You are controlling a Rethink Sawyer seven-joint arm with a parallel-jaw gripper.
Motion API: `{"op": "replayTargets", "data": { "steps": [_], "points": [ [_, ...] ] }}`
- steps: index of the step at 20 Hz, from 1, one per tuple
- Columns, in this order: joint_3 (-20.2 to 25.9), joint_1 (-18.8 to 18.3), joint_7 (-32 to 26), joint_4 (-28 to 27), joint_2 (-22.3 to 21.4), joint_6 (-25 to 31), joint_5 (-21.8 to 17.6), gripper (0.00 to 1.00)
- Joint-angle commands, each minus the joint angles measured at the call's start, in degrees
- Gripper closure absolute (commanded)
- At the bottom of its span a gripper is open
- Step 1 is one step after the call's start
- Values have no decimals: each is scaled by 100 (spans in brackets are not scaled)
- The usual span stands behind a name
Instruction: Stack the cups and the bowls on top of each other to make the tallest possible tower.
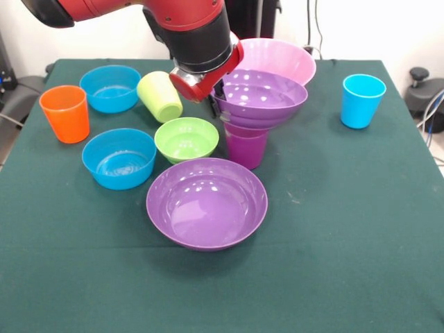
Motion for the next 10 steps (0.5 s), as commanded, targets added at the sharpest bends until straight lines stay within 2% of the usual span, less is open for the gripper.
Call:
{"op": "replayTargets", "data": {
  "steps": [1, 10],
  "points": [
    [-193, 236, -1938, -154, 35, 287, -441, 100],
    [-195, 247, -1941, -156, 47, 289, -465, 100]
  ]
}}
